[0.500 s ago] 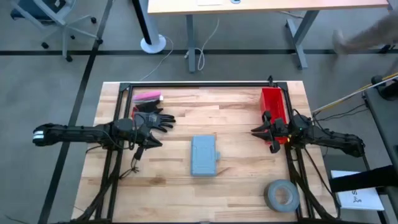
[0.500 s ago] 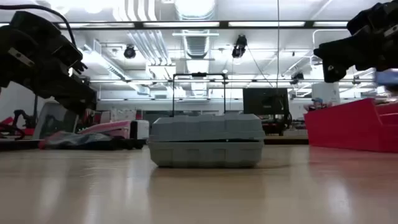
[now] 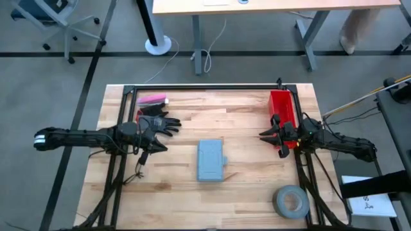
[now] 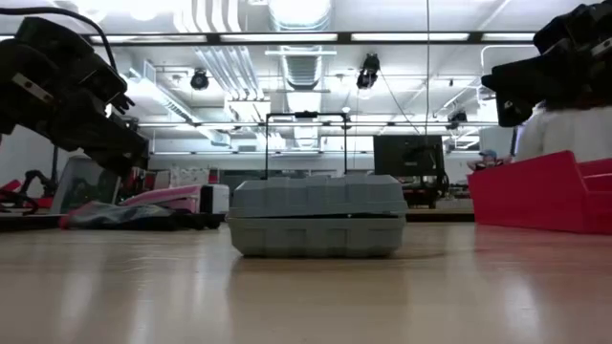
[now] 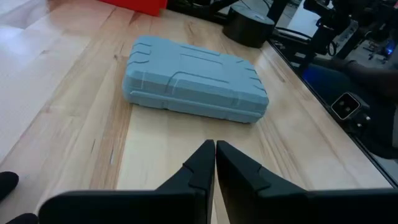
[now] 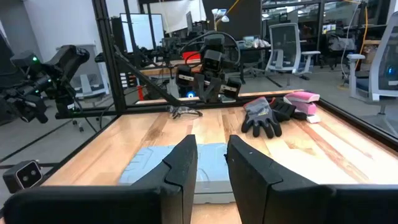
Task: Prefit tool cases
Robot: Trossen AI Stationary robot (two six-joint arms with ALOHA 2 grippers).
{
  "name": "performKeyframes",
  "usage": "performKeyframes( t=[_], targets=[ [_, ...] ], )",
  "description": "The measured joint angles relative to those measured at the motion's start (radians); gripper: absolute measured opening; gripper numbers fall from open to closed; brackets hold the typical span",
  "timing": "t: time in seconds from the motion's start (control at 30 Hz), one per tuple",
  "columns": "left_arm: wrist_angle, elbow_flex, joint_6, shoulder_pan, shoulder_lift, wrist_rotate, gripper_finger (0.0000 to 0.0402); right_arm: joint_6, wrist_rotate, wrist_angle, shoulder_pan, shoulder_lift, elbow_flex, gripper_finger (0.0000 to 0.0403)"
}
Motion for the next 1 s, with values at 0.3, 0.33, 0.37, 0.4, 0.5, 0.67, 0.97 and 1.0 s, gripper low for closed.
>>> performKeyframes(
  t=[0.3, 0.33, 0.37, 0.4, 0.5, 0.67, 0.97, 1.0],
  targets=[
    [0.000, 0.000, 0.000, 0.000, 0.000, 0.000, 0.0020, 0.000, 0.000, 0.000, 0.000, 0.000, 0.000, 0.0050],
    [0.000, 0.000, 0.000, 0.000, 0.000, 0.000, 0.0020, 0.000, 0.000, 0.000, 0.000, 0.000, 0.000, 0.0049],
    [0.000, 0.000, 0.000, 0.000, 0.000, 0.000, 0.0020, 0.000, 0.000, 0.000, 0.000, 0.000, 0.000, 0.0048],
    [0.000, 0.000, 0.000, 0.000, 0.000, 0.000, 0.0020, 0.000, 0.000, 0.000, 0.000, 0.000, 0.000, 0.0048],
    [0.000, 0.000, 0.000, 0.000, 0.000, 0.000, 0.0020, 0.000, 0.000, 0.000, 0.000, 0.000, 0.000, 0.0052],
    [0.000, 0.000, 0.000, 0.000, 0.000, 0.000, 0.0020, 0.000, 0.000, 0.000, 0.000, 0.000, 0.000, 0.0063],
    [0.000, 0.000, 0.000, 0.000, 0.000, 0.000, 0.0020, 0.000, 0.000, 0.000, 0.000, 0.000, 0.000, 0.0069],
    [0.000, 0.000, 0.000, 0.000, 0.000, 0.000, 0.0020, 0.000, 0.000, 0.000, 0.000, 0.000, 0.000, 0.0068]
  ],
)
